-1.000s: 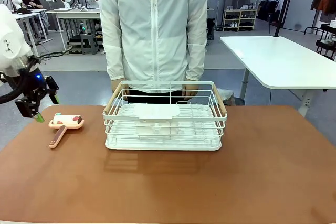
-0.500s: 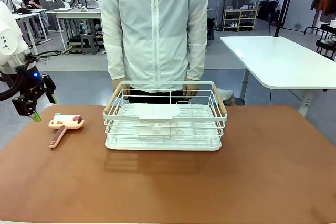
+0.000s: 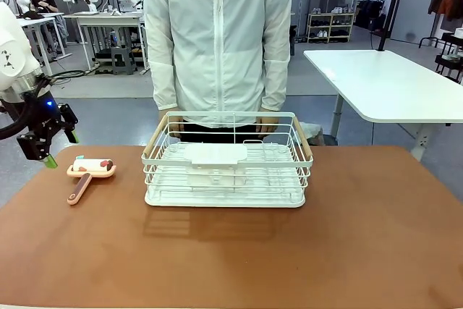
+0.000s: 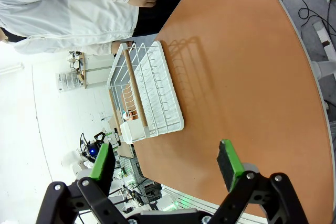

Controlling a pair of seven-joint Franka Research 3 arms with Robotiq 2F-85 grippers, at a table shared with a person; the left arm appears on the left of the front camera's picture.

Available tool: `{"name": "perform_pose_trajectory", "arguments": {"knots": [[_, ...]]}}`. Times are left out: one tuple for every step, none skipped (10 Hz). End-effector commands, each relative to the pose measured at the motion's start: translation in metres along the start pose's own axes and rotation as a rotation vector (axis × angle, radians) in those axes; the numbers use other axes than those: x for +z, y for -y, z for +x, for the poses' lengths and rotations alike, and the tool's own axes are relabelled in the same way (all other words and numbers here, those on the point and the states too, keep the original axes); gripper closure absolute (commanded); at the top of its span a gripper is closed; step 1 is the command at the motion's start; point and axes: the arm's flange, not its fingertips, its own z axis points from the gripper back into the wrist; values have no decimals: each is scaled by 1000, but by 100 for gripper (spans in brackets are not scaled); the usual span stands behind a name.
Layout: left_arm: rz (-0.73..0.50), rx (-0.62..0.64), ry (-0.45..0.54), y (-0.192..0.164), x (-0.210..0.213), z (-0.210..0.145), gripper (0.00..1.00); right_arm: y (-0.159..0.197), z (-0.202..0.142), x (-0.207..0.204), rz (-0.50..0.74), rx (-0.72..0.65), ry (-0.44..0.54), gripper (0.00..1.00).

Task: Clean the table.
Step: Place the Lint Roller down when the Dish drying rack is positioned in the middle of the table.

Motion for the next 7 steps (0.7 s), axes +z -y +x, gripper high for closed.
{"name": "perform_pose_trajectory", "arguments": {"knots": [[-3,3,-4,-1,1,1,0,-2,-1,2,8,8,-3,0],[-3,3,-4,-1,1,1,0,-2,-1,2,8,8,-3,0],[-3,3,-4,-1,1,1,0,-2,-1,2,8,8,-3,0],[-3,3,-4,-1,1,1,0,-2,-1,2,8,8,-3,0],[-3,3,-4,-1,1,1,0,-2,-1,2,8,8,-3,0],[-3,3,-4,-1,1,1,0,-2,-1,2,8,8,-3,0],[-3,3,-4,-1,1,1,0,-2,-1,2,8,8,-3,0]]}}
